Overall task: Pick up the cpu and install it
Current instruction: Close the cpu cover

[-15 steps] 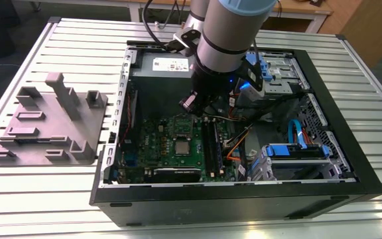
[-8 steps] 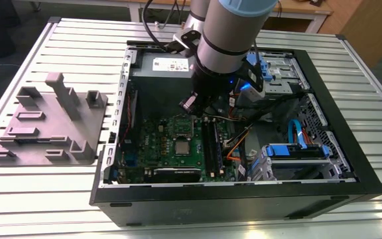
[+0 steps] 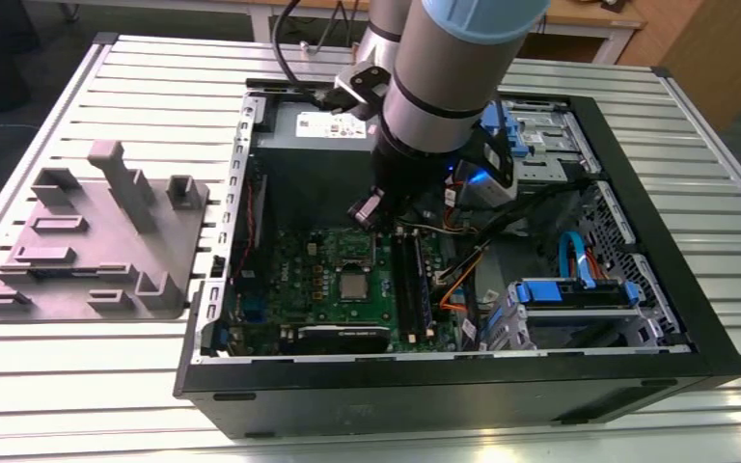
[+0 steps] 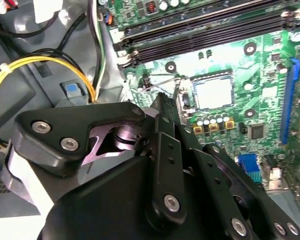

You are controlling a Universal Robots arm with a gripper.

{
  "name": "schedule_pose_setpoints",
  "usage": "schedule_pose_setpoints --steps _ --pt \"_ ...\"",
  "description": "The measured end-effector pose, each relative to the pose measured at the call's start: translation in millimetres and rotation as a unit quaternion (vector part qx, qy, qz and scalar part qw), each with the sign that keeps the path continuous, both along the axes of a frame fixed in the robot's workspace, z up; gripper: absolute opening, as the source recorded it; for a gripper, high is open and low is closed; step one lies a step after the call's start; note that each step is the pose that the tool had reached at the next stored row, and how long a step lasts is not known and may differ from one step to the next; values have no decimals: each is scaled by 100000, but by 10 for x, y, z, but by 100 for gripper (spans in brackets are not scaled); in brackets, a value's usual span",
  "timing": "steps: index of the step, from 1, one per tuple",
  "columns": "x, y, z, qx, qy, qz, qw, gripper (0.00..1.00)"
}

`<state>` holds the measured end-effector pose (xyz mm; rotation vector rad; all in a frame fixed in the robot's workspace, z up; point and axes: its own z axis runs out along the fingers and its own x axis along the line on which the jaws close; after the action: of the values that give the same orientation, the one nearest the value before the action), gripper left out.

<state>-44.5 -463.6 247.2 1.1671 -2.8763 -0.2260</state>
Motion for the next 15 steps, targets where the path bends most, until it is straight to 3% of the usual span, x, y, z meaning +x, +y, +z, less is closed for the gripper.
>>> schedule_pose_setpoints --steps 11,15 --pt "-2 -199 0 -5 1 393 99999 10" --pt "-3 -217 0 2 -1 435 99999 10"
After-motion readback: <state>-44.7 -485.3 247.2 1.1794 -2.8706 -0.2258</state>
